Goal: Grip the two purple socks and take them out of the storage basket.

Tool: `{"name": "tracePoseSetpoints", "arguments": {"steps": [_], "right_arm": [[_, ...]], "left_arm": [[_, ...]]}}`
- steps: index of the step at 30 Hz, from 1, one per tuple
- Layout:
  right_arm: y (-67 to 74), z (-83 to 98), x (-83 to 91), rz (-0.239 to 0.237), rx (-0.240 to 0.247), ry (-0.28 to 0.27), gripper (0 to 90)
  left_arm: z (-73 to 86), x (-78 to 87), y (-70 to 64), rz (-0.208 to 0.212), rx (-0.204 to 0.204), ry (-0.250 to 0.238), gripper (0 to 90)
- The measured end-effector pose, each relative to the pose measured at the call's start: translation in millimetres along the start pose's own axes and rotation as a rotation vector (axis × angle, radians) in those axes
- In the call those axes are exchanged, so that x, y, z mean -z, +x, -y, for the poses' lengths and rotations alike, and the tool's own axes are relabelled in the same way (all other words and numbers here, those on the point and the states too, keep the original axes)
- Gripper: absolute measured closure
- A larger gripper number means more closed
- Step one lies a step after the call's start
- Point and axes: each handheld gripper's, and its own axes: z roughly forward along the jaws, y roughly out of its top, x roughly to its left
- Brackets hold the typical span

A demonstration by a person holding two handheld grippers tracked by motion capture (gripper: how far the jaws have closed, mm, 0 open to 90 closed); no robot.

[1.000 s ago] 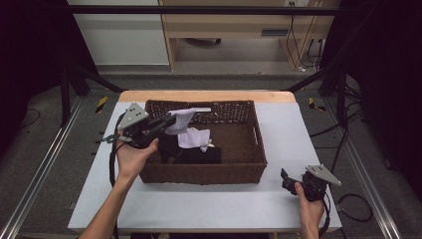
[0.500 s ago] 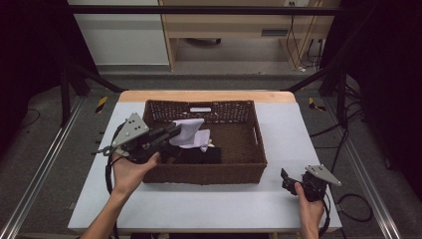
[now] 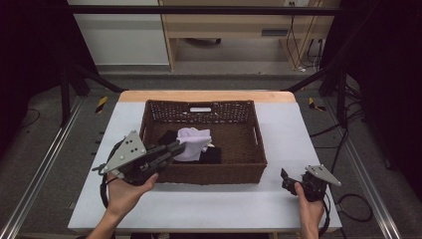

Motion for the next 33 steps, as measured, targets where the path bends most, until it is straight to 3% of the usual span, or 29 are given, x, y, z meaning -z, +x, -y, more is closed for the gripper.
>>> {"name": "tracePoseSetpoints", "arguments": {"steps": [7, 19, 23, 26, 33], "right_arm": [[0.4, 0.2, 0.1, 0.004, 0.003, -0.004, 4.3], [0.9, 0.3, 0.6, 0.009, 0.005, -0.003, 4.3], [1.2, 0.3, 0.5, 0.008, 0.007, -0.003, 4.3], [1.1, 0.5, 0.8, 0.01, 0.008, -0.003, 4.3], [1.1, 0.6, 0.9, 0.008, 0.011, -0.007, 4.3]], "left_arm": [[14.5, 5.9, -13.8, 0.046, -0.003, 0.017, 86.8], [51.0, 8.4, -32.1, 0.113, -0.003, 0.106, 86.8], [66.4, 4.5, -35.1, 0.125, 0.0, 0.158, 86.8], [85.8, -2.3, -35.0, 0.137, 0.028, 0.212, 86.7], [111.4, -10.4, -32.7, 0.141, 0.066, 0.295, 86.7]]}}
